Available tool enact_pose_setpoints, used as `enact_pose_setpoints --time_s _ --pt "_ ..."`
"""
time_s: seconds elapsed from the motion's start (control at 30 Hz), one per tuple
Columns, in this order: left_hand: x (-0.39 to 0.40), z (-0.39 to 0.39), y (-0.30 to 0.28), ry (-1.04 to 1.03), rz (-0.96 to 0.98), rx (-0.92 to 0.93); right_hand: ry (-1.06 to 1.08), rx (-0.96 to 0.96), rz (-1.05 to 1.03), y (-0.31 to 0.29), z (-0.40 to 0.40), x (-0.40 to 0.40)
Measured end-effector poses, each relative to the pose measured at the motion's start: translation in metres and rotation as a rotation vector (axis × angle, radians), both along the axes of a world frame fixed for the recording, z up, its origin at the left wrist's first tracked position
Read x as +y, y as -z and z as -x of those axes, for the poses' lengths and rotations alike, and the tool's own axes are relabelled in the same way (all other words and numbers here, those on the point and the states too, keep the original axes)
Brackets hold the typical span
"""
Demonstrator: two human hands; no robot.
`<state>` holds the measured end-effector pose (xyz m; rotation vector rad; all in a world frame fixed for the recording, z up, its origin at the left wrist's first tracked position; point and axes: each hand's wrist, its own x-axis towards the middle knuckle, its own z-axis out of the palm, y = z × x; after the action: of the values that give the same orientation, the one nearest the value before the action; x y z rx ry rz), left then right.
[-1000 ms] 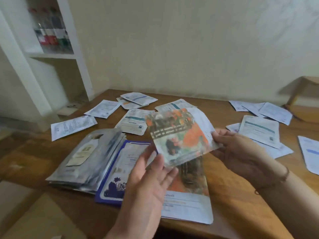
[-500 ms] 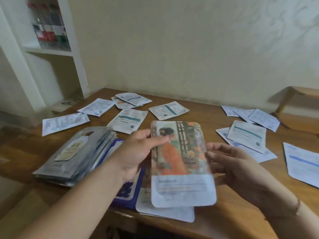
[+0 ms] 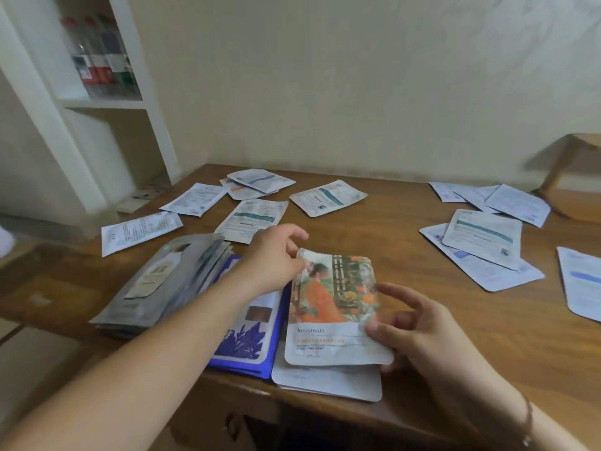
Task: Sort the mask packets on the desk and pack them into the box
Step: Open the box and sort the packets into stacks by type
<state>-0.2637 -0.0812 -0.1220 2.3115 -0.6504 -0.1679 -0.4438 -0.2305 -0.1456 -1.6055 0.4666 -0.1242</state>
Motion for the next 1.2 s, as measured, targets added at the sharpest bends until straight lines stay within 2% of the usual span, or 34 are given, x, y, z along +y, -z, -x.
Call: enact_pose_setpoints --time_s 0.13,0.2,0.27,0.33,0.43,0.5,0.57,0.67,0.8,1.07,1.2 --pt "0.003 0.003 0.004 0.074 -0.084 -0.044 -0.052 0.031 0.122 0.001 0.002 0.004" --pt "0.007 0.009 0.003 0.092 -0.140 -0.159 -0.114 0.048 0.222 -0.001 0.004 0.003" --pt "0.016 0.024 0.002 0.137 -0.214 -0.334 -0.218 0.102 0.404 -0.006 0.004 -0.003" --pt "0.029 0.051 -0.001 0.246 -0.259 -0.510 -0.216 0.124 0.675 -0.010 -0.005 -0.018" --pt "0.045 0.087 0.006 0.479 -0.359 -0.730 -0.059 -0.014 0.986 -0.014 -0.037 -0.039" --pt "0.046 0.095 0.021 0.568 -0.463 -0.794 -0.189 -0.062 1.072 -0.010 -0.066 -0.041" --pt "0.044 0.098 0.031 0.599 -0.493 -0.817 -0.361 -0.019 1.119 -0.003 -0.090 -0.033" --pt "0.046 0.096 0.038 0.621 -0.444 -0.787 -0.456 0.008 1.175 0.008 -0.107 -0.019" --pt "0.052 0.092 0.039 0.642 -0.403 -0.814 -0.430 -0.052 1.273 0.023 -0.104 -0.011" --pt "0.050 0.091 0.042 0.665 -0.425 -0.791 -0.449 -0.119 1.257 0.028 -0.098 -0.017" --pt "0.041 0.097 0.048 0.619 -0.340 -0.783 -0.427 -0.122 1.254 0.029 -0.092 -0.031"
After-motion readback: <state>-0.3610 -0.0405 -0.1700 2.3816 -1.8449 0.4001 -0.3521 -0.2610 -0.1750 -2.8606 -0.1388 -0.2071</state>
